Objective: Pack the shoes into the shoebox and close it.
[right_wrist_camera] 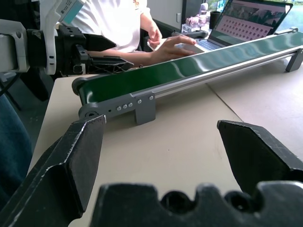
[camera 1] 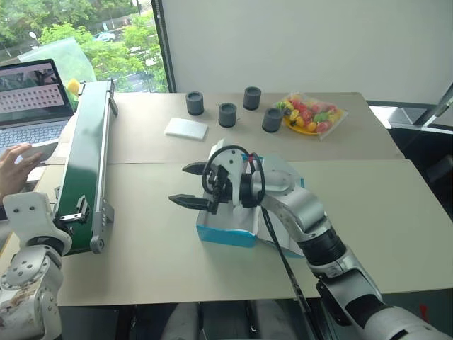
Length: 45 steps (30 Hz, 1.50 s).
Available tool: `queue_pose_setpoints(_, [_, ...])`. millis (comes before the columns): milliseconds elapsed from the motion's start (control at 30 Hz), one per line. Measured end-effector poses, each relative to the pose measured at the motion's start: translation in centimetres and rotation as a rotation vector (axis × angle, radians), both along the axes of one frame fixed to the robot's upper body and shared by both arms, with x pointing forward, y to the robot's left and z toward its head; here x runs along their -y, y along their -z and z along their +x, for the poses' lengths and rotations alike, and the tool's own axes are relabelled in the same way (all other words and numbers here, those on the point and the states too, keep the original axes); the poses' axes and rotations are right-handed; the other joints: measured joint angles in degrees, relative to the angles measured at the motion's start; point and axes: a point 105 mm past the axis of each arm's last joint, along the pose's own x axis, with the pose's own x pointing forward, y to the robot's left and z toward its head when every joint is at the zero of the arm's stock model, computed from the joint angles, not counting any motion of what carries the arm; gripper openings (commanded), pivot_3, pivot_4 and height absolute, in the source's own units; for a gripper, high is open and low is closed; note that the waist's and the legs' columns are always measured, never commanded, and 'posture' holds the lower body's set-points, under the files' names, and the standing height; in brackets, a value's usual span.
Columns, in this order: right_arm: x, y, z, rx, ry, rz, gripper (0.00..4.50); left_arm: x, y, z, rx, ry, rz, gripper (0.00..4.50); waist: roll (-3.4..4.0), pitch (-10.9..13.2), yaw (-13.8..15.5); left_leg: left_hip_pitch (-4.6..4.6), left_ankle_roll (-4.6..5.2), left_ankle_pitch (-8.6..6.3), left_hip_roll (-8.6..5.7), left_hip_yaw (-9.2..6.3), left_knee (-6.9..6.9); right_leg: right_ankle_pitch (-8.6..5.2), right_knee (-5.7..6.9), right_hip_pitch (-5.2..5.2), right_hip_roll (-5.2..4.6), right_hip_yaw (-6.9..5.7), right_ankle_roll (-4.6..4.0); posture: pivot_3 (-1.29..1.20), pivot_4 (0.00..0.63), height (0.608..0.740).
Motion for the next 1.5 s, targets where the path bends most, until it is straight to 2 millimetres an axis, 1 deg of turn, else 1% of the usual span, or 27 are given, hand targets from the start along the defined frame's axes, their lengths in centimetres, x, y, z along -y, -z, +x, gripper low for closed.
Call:
queue_pose_setpoints(200, [0.1,0.4,0.9,0.005,0.064,-0.013,4.5,0.1,0.1,0.5,0.003,0.005,-0.005,4.45,0.0,0.0,0.0,0.0,0.0,0.0,0.0,0.01,0.0,0.0,0.0,-0.01,0.0,0.01,0.0,0.0,0.15,0.74])
queue_pose_setpoints(500, [0.3,1.0,1.0,-0.003,0.096,-0.016,4.5,0.6,0.0,1.4,0.02,0.025,0.002,4.45,0.0,0.0,-0.1,0.0,-0.01,0.0,0.0,0.02,0.0,0.0,0.0,-0.01,0.0,0.02,0.0,0.0,0.15,0.74])
queue_pose_setpoints(633, [0.4,1.0,1.0,0.002,0.098,-0.018,4.5,1.1,0.5,1.8,0.005,0.047,0.004,4.45,-0.01,0.0,-0.1,0.0,-0.01,0.0,0.0,0.02,0.0,0.0,0.0,-0.01,0.01,0.02,0.0,0.0,0.15,0.74])
queue_pose_setpoints(767, [0.5,1.1,1.1,0.005,0.108,-0.025,4.5,1.2,0.5,1.9,0.007,0.049,0.004,4.45,-0.01,0.0,-0.2,0.0,-0.01,0.0,0.0,0.01,0.0,0.0,0.01,-0.01,0.01,0.03,0.0,0.0,0.15,0.74])
queue_pose_setpoints(933, [0.4,1.1,1.1,0.01,0.115,-0.025,4.5,1.8,0.8,2.2,0.0,0.069,0.001,4.45,-0.01,0.0,-0.1,-0.01,-0.01,0.0,0.0,0.01,0.0,0.0,0.01,-0.01,0.0,0.03,0.0,0.0,0.15,0.74])
queue_pose_setpoints(1133, [0.4,1.1,1.1,0.01,0.117,-0.025,4.5,2.1,0.5,2.5,0.012,0.082,0.0,4.45,-0.01,0.0,-0.1,0.0,-0.01,0.0,0.0,0.02,0.0,0.0,0.01,-0.01,0.01,0.03,0.0,0.0,0.15,0.74])
queue_pose_setpoints(1500, [0.5,1.0,1.3,0.015,0.136,-0.024,4.5,2.2,0.6,2.6,0.005,0.088,0.009,4.45,-0.01,0.0,-0.1,0.0,-0.01,0.0,0.0,0.01,0.0,0.0,0.01,-0.01,0.01,0.03,0.0,0.0,0.15,0.74])
